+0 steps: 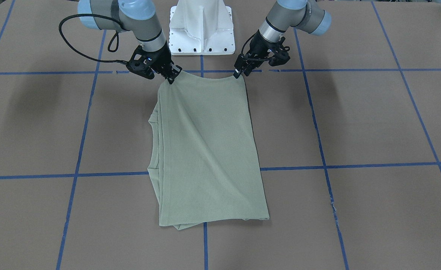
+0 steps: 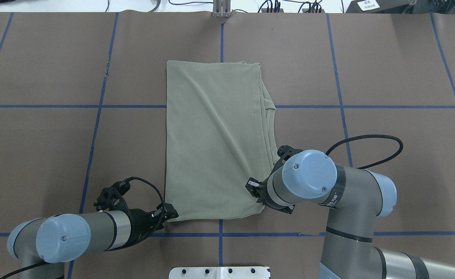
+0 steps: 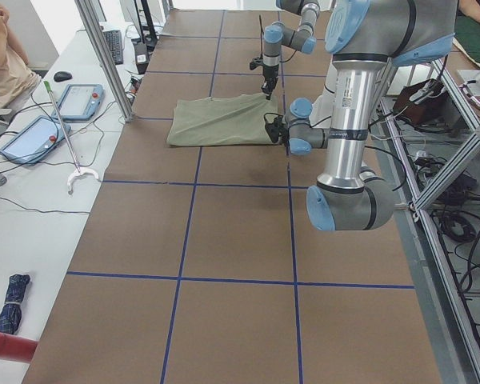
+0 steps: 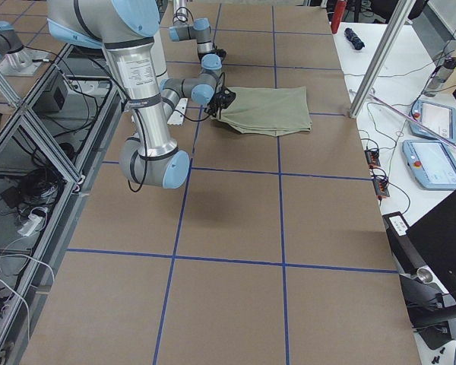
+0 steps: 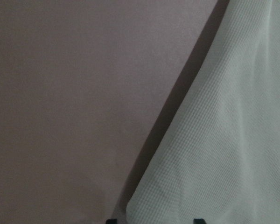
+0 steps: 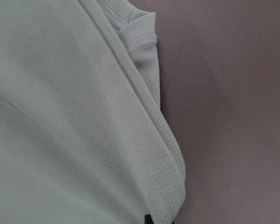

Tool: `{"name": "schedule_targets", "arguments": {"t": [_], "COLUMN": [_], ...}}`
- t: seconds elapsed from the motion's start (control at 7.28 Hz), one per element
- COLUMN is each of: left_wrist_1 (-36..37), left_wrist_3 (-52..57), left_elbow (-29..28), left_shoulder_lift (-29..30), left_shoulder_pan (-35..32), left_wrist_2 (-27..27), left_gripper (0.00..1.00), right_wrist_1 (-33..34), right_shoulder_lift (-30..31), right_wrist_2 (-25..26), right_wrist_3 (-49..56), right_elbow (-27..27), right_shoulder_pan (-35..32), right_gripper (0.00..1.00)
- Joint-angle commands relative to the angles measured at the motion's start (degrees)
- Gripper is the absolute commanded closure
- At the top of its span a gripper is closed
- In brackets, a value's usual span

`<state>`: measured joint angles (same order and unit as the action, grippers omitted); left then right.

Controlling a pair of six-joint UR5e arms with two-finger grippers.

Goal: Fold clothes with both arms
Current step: 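Move the left gripper down to the shirt edge nearest the robot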

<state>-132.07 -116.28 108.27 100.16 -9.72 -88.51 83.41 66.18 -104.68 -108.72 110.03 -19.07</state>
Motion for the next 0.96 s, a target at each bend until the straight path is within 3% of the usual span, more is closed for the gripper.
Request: {"name": "schedule_targets", "arguments": {"t": [0.0, 0.27, 0.55, 0.82], "left_wrist_1": [1.2, 3.0, 3.1, 3.1], "left_wrist_3": [0.0, 0.0, 0.0, 0.5], "left_elbow": [-0.3, -0.3, -0.4, 0.0], "left_shoulder_lift": [0.1, 0.7, 0.7, 0.6], "left_shoulder_pan": [0.1, 0.1, 0.1, -0.2], "left_wrist_2": [0.0, 0.0, 0.0, -0.1], "left_gripper": [0.54, 0.62, 0.96, 1.0], "right_wrist_1": [0.0, 0.0, 0.0, 0.0], "right_shoulder_lift": [-0.1, -0.1, -0.1, 0.0], "right_wrist_2": [-0.1, -0.2, -0.2, -0.1], "right_wrist_3": [0.0, 0.0, 0.0, 0.0], "right_elbow": [0.1, 0.1, 0.1, 0.0], "right_shoulder_pan": [0.0, 0.0, 0.0, 0.0], "right_gripper": [1.0, 1.0, 1.0, 1.0]}}
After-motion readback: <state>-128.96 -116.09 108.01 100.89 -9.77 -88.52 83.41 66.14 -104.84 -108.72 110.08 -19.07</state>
